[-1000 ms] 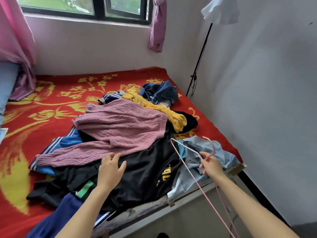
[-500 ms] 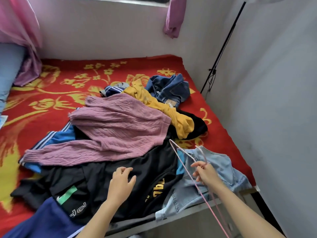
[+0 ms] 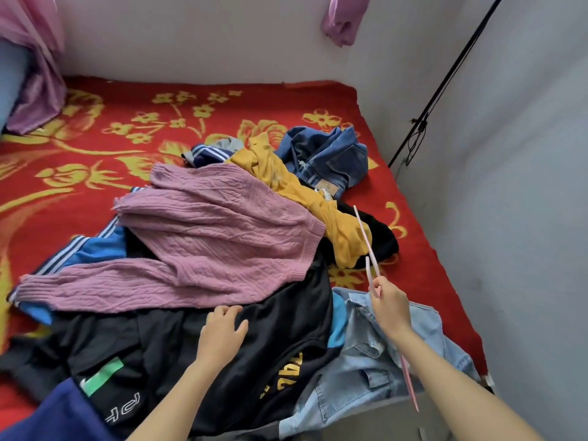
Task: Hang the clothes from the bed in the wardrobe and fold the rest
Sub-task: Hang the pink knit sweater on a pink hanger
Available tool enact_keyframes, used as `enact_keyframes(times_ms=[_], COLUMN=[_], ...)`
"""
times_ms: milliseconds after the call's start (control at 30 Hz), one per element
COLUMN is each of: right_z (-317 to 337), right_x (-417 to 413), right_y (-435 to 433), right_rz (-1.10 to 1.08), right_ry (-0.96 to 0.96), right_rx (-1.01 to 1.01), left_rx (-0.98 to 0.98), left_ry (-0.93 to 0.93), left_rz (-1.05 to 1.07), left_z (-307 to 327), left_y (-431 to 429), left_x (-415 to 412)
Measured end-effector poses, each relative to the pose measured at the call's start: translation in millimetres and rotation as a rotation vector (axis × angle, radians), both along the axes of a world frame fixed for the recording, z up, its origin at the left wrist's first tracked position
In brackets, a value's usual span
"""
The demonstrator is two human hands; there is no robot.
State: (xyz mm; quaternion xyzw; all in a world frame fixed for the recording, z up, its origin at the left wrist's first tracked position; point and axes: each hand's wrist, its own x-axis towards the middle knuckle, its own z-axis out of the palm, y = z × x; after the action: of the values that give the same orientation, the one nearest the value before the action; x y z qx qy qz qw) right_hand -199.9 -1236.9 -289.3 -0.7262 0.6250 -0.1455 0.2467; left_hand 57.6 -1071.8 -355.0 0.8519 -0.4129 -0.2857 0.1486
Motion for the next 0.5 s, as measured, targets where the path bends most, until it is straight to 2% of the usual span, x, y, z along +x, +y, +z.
enact_keyframes(times_ms=[67, 233, 367, 500], right_z=[-5.6, -9.2, -15.0, -36.7], right_x=[2.6, 14.8, 31.2, 55.5], right_y=[-9.9, -45.5, -104.3, -155.5], right_rz=[0.070, 0.351, 0.483, 0.584], right_ry=[0.111, 0.352, 0.403, 0.428], right_rx=[-0.016, -0.216, -0.371, -0.334], left_rx=[0.014, 0.107, 0.192, 0.294], left_ry=[0.000, -0.046, -0.083, -0.127], left_rz=[-0.016, -0.028, -0.015, -0.029], left_z=[-3.2, -11.8, -21.7, -37.3], left_y=[-5.9, -29.4, -53.2, -79.8], left_x=[-4.7, -20.0, -31.5, -43.8])
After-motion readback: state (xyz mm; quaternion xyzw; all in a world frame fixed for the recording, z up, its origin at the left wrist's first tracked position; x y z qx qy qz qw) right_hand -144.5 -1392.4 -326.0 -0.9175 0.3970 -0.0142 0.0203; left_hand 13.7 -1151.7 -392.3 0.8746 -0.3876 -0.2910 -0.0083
